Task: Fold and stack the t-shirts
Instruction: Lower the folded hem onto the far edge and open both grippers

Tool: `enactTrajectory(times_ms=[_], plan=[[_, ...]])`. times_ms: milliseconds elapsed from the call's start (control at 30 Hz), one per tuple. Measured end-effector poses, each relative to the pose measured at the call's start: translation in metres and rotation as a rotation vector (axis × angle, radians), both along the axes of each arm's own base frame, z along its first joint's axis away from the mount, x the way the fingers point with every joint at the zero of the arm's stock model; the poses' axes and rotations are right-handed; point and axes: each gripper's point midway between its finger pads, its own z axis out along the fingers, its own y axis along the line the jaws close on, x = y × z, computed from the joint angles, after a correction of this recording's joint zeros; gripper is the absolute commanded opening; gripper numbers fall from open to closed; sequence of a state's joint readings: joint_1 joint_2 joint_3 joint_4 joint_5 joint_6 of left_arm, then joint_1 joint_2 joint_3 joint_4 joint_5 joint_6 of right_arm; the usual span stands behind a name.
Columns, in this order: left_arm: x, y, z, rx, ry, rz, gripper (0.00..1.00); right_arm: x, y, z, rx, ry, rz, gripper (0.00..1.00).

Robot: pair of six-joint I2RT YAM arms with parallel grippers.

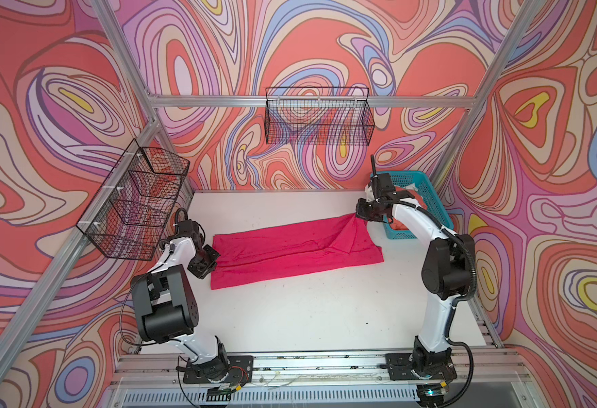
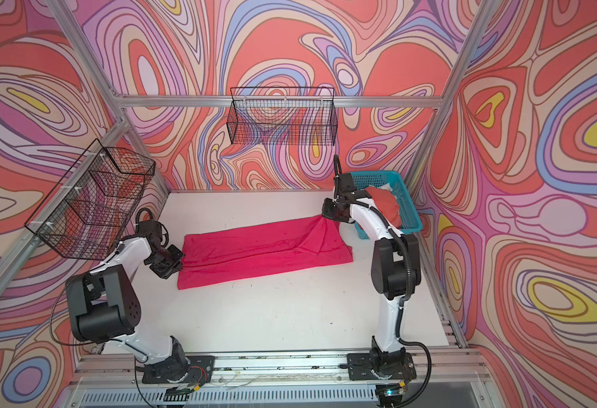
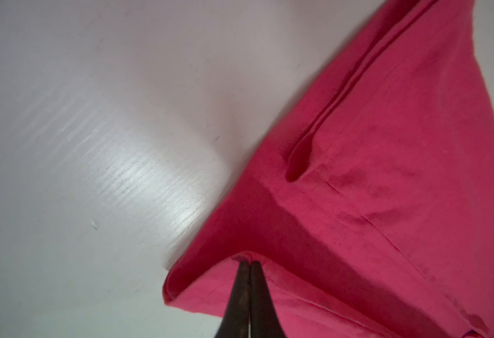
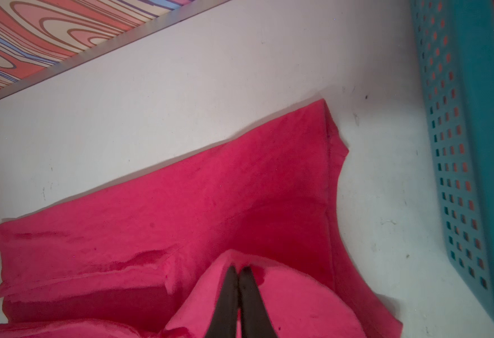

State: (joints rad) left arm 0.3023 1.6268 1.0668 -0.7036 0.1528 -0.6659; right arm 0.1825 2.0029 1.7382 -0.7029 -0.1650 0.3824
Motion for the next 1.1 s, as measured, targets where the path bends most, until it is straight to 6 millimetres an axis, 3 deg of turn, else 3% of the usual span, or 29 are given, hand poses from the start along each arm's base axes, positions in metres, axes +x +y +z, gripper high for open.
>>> enactTrajectory(times_ms=[500,833,1100], plan=[[0.015,0.003,-0.019,-0.009,0.01,-0.001,0.0,0.013,-0.001,-0.032,-0.022,0.036,-0.006,0.0],[0.03,0.008,-0.011,0.002,-0.029,-0.002,0.0,0.017,-0.008,-0.033,-0.036,0.025,-0.026,0.0],[0.03,0.008,-0.023,-0.008,0.002,-0.001,0.0,0.019,-0.009,-0.034,-0.034,0.019,-0.028,0.0]])
